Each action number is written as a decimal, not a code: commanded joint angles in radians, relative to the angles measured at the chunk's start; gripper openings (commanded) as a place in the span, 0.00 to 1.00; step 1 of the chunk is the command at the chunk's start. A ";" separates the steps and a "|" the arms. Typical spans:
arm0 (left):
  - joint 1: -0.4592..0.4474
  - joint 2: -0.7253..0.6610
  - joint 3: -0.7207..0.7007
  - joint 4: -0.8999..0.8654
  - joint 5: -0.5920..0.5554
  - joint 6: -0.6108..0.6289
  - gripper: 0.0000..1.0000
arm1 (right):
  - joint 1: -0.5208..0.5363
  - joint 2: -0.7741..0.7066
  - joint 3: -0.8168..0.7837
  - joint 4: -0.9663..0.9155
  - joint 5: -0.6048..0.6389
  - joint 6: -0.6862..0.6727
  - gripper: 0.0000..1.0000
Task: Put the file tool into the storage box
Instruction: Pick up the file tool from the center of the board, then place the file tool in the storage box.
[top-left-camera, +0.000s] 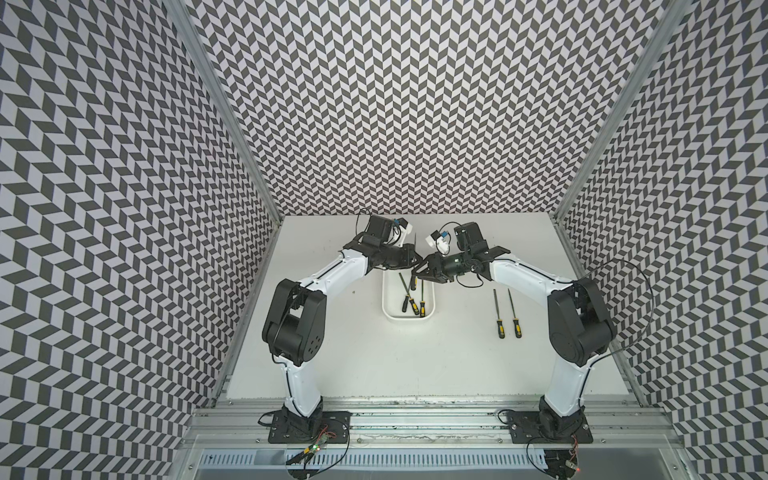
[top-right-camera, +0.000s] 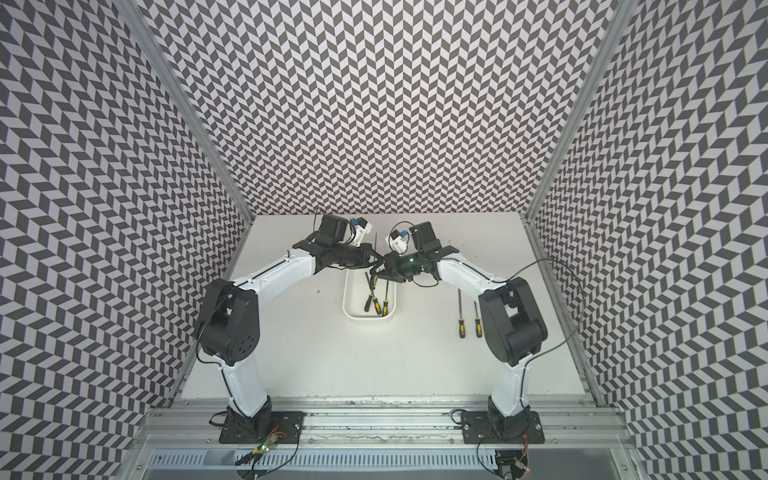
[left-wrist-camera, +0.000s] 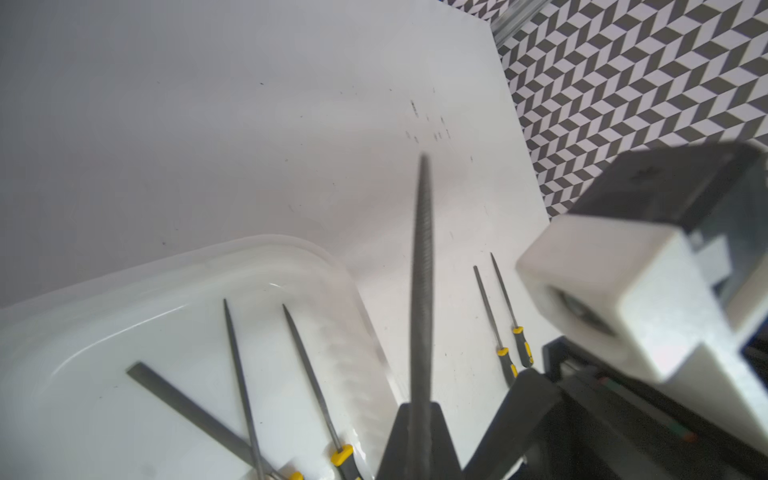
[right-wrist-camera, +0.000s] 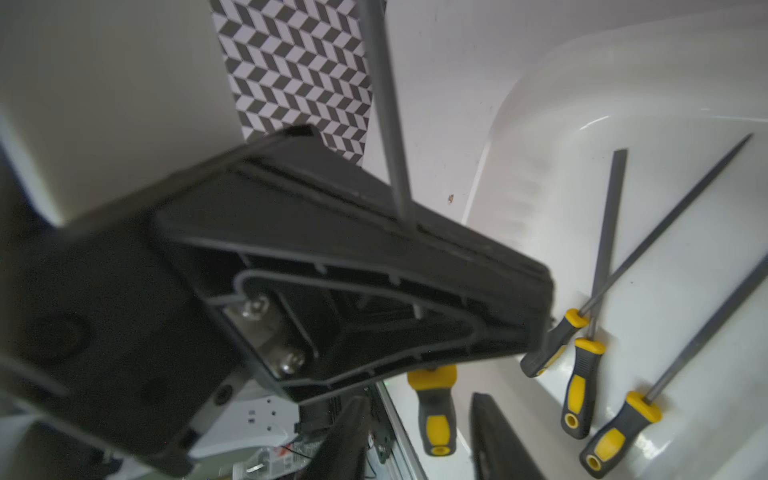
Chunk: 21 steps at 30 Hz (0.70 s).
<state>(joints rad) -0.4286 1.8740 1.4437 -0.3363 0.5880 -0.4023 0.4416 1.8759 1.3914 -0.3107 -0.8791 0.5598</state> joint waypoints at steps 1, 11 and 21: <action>0.007 -0.029 -0.029 -0.071 -0.074 0.078 0.00 | -0.025 -0.029 0.015 -0.021 0.078 -0.022 0.56; 0.015 -0.024 -0.198 -0.090 -0.181 0.131 0.00 | -0.055 -0.030 -0.054 -0.012 0.065 -0.027 0.56; 0.000 0.044 -0.146 -0.128 -0.251 0.139 0.00 | -0.076 -0.028 -0.067 -0.004 0.054 -0.027 0.56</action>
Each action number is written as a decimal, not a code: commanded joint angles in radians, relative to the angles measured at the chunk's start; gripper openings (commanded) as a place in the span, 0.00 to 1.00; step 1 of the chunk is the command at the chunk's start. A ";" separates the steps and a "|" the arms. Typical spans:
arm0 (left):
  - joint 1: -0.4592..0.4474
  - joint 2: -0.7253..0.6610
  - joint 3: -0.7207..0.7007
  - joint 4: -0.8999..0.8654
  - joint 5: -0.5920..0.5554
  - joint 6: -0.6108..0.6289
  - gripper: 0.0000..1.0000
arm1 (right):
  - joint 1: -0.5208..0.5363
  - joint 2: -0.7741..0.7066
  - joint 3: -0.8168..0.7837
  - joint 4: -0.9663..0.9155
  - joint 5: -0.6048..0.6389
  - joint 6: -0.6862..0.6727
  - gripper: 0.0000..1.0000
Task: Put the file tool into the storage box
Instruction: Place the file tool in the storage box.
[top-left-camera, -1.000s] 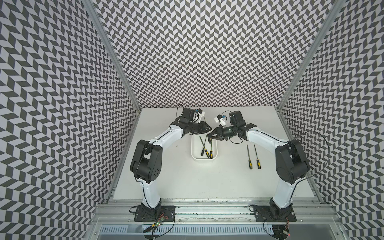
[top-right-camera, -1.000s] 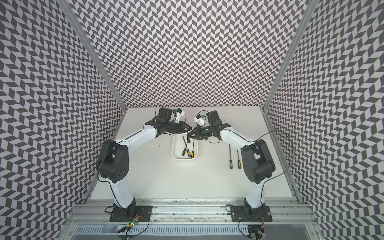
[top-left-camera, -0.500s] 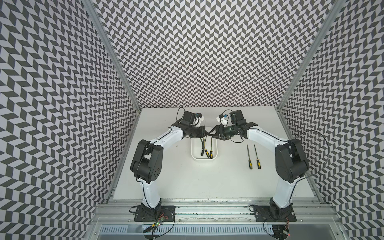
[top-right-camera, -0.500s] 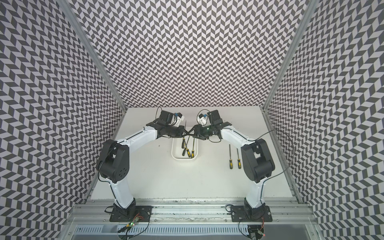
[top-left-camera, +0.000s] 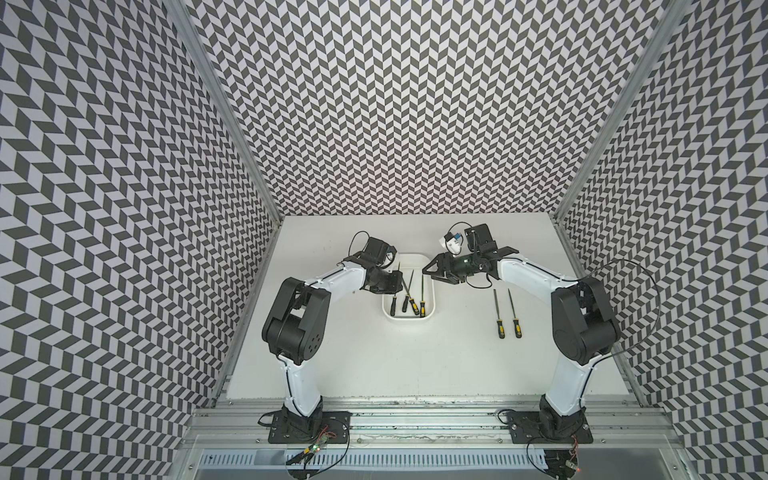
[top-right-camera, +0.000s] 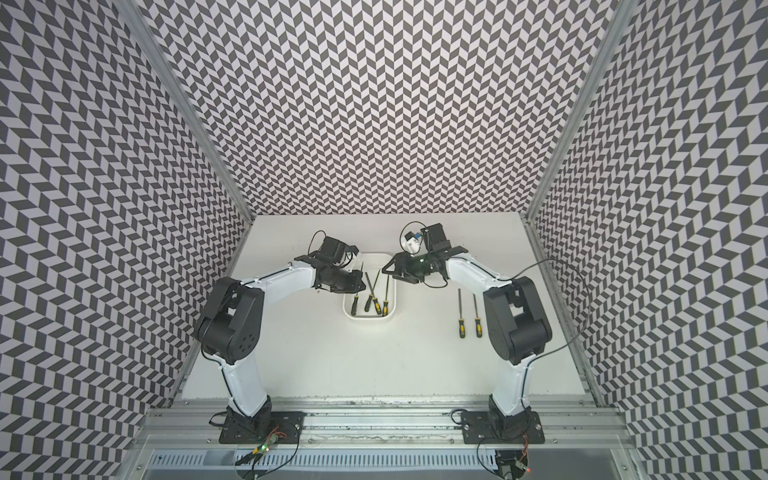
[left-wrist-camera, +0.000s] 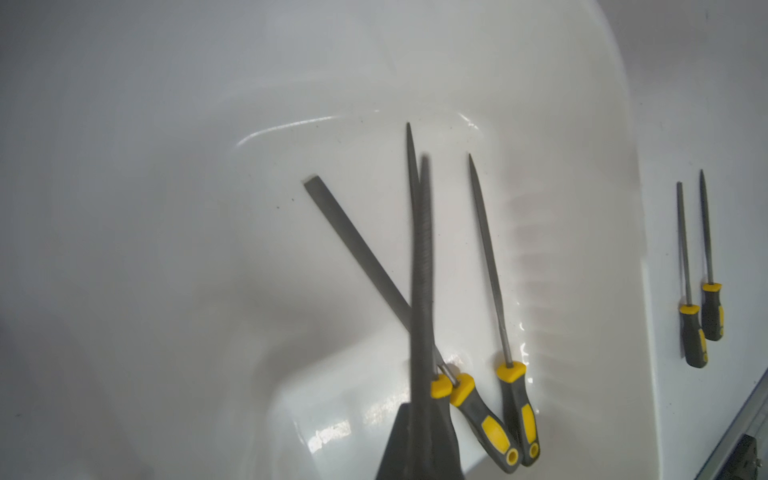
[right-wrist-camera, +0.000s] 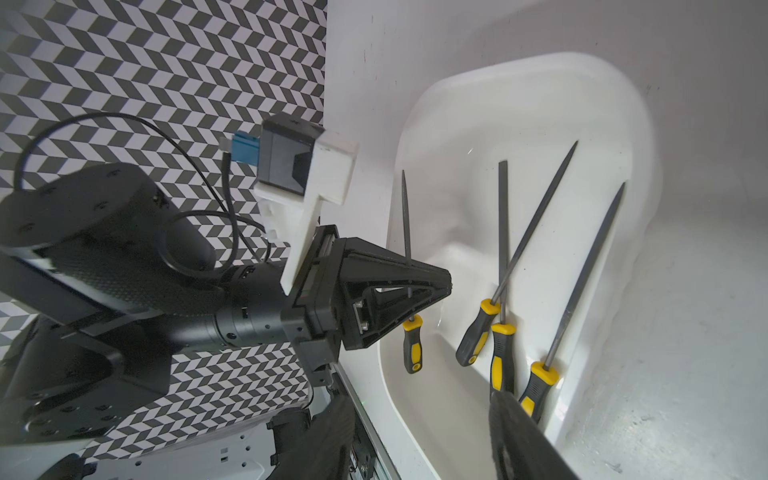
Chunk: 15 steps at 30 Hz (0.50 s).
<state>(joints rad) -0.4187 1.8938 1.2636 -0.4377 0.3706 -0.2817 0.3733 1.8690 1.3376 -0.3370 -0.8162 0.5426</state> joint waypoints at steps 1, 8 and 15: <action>-0.013 0.031 0.039 -0.031 -0.040 0.017 0.00 | -0.011 -0.021 -0.014 0.023 -0.009 -0.010 0.57; -0.017 0.039 0.062 -0.057 -0.078 0.012 0.31 | -0.024 -0.022 -0.014 0.021 -0.017 -0.010 0.56; -0.017 0.004 0.093 -0.060 -0.059 -0.003 0.32 | -0.052 -0.046 -0.017 -0.063 0.147 0.013 0.56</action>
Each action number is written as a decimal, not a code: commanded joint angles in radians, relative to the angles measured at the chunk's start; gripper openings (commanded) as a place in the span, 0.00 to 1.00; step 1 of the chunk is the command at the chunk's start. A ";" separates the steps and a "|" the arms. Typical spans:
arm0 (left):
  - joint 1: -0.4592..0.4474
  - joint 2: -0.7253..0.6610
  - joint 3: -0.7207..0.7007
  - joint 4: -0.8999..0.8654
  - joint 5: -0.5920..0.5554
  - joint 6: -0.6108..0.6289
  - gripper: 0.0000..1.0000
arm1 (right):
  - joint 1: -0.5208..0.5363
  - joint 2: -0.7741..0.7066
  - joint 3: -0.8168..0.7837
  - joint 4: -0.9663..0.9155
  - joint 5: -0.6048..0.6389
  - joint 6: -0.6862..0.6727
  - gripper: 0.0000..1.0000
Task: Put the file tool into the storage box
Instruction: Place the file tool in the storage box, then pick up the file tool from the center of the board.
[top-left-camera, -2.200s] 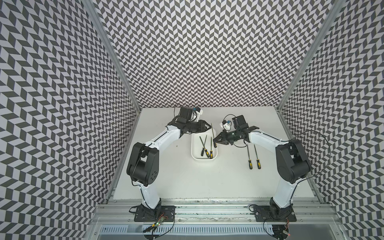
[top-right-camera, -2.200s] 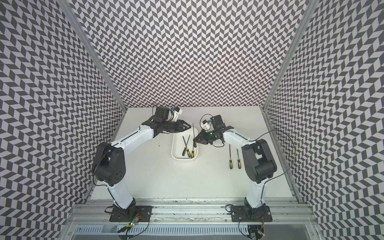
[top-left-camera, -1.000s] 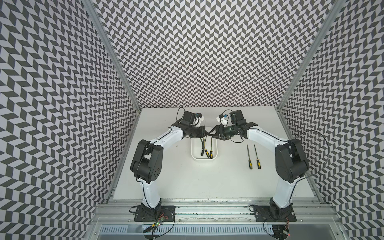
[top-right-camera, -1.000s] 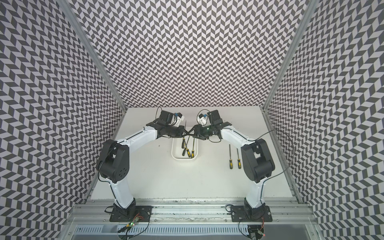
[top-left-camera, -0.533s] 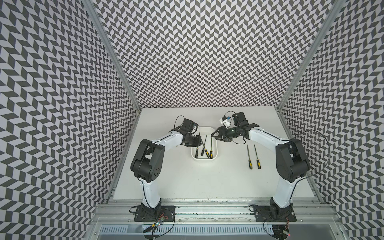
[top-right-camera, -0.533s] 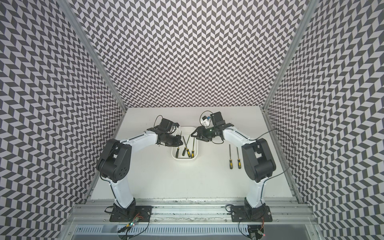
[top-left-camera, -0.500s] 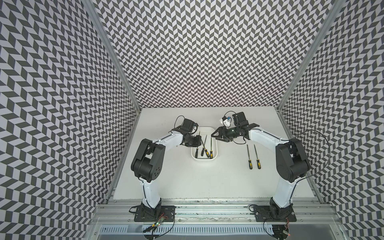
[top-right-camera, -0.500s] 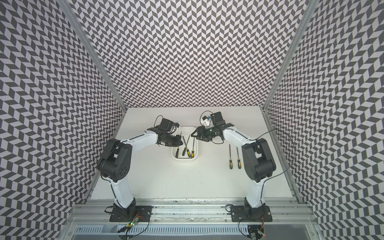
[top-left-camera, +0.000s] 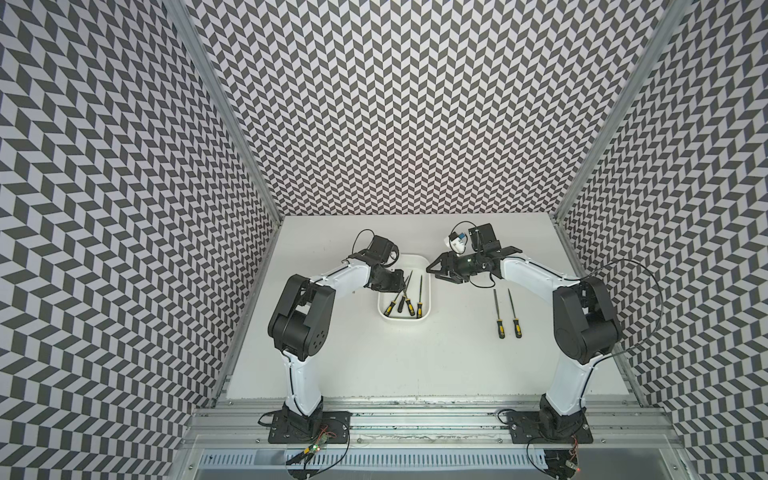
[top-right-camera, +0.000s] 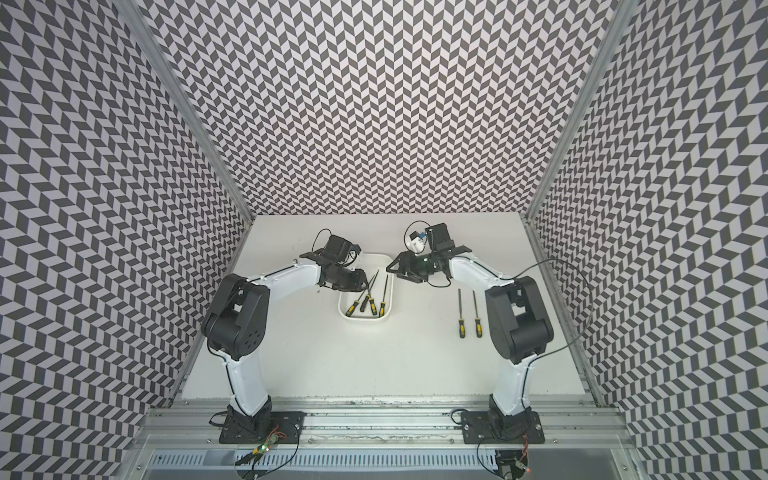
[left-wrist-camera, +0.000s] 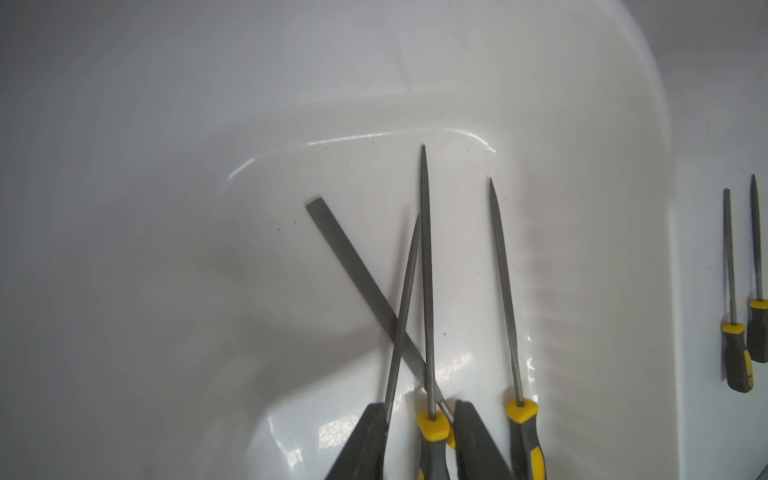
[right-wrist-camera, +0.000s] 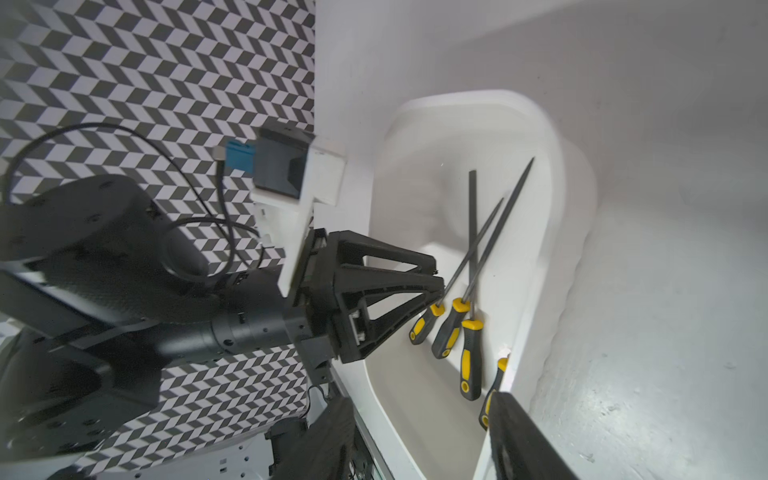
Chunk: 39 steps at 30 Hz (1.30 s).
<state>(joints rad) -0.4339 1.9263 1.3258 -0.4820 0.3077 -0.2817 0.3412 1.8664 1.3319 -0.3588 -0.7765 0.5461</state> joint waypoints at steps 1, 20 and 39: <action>-0.003 -0.036 0.036 -0.012 0.013 -0.009 0.32 | -0.025 -0.050 -0.009 -0.088 0.192 0.011 0.56; 0.023 -0.102 0.049 0.073 0.112 -0.053 0.32 | -0.034 -0.259 -0.322 -0.341 0.940 0.133 0.56; 0.027 -0.118 -0.002 0.096 0.108 -0.057 0.32 | -0.034 -0.300 -0.489 -0.353 0.856 0.059 0.54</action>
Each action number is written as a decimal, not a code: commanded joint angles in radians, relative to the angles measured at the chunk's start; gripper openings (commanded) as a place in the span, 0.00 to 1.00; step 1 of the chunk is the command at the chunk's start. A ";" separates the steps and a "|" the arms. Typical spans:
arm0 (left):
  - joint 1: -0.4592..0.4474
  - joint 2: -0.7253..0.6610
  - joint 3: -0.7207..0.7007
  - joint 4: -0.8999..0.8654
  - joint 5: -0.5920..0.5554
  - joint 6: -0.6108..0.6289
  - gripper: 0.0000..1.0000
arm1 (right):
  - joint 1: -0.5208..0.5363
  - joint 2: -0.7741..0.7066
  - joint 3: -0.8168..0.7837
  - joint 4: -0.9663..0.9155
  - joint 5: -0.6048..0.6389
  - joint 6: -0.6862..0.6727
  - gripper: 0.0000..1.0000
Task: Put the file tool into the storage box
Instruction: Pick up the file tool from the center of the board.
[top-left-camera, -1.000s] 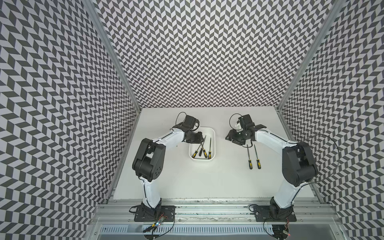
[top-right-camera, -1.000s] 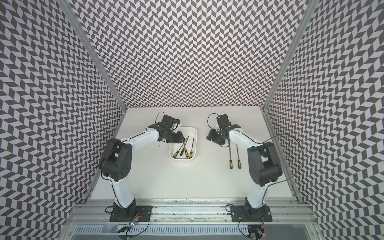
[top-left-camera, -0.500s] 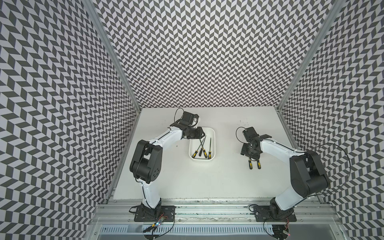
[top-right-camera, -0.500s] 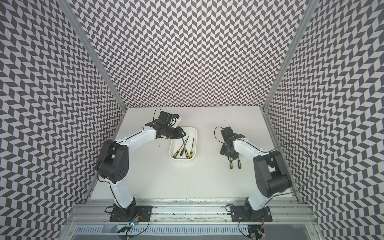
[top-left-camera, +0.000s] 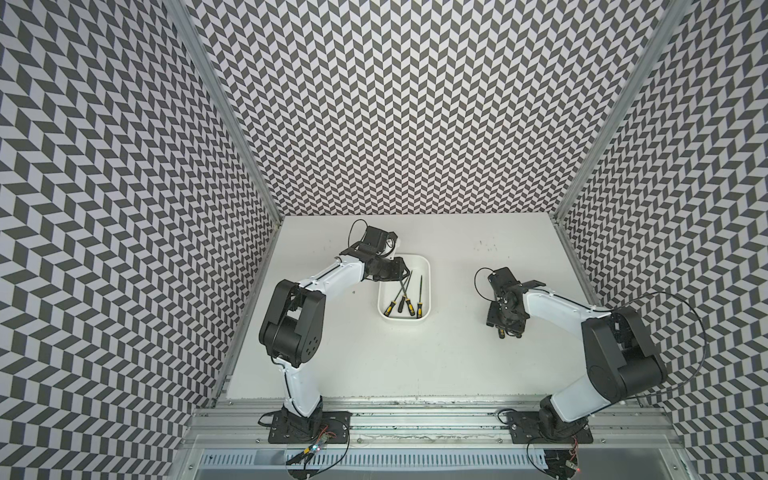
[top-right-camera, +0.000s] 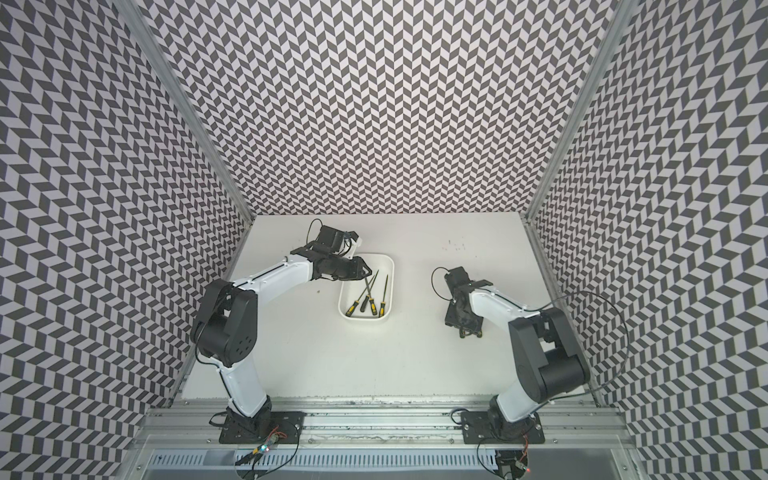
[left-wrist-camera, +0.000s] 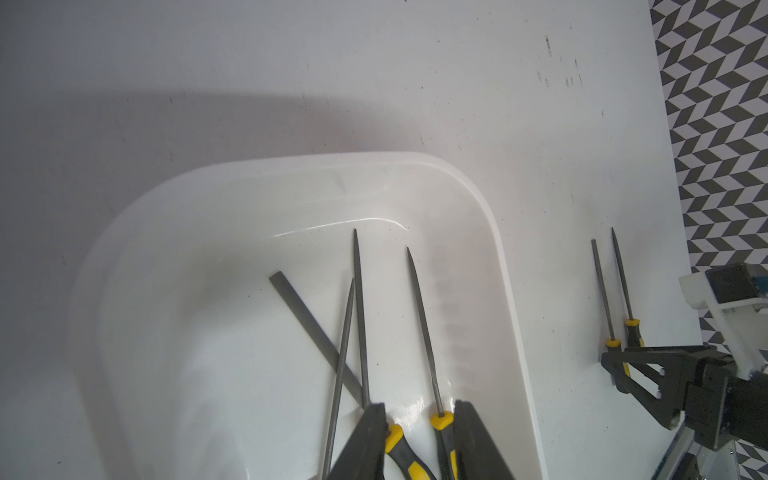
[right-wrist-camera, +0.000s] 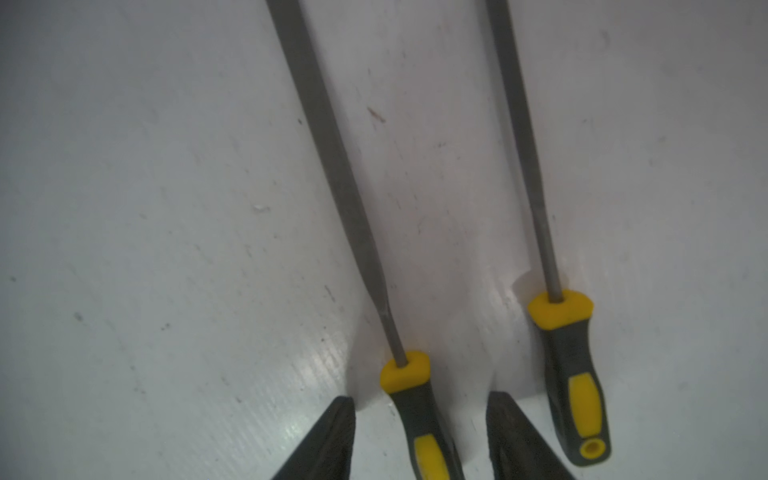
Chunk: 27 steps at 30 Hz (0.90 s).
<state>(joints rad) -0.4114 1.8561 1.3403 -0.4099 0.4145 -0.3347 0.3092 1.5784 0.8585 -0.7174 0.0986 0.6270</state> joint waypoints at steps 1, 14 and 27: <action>0.006 -0.052 -0.021 0.028 0.000 -0.006 0.32 | -0.001 -0.011 -0.023 0.008 -0.024 -0.026 0.52; 0.038 -0.073 0.003 0.029 0.019 -0.016 0.32 | -0.044 0.045 -0.007 0.117 -0.231 -0.146 0.00; 0.040 -0.037 0.057 0.053 0.071 -0.024 0.33 | 0.021 0.109 0.330 0.213 -0.824 -0.257 0.00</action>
<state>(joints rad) -0.3706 1.8118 1.3670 -0.3847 0.4568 -0.3573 0.3096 1.6699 1.1568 -0.5449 -0.5167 0.4171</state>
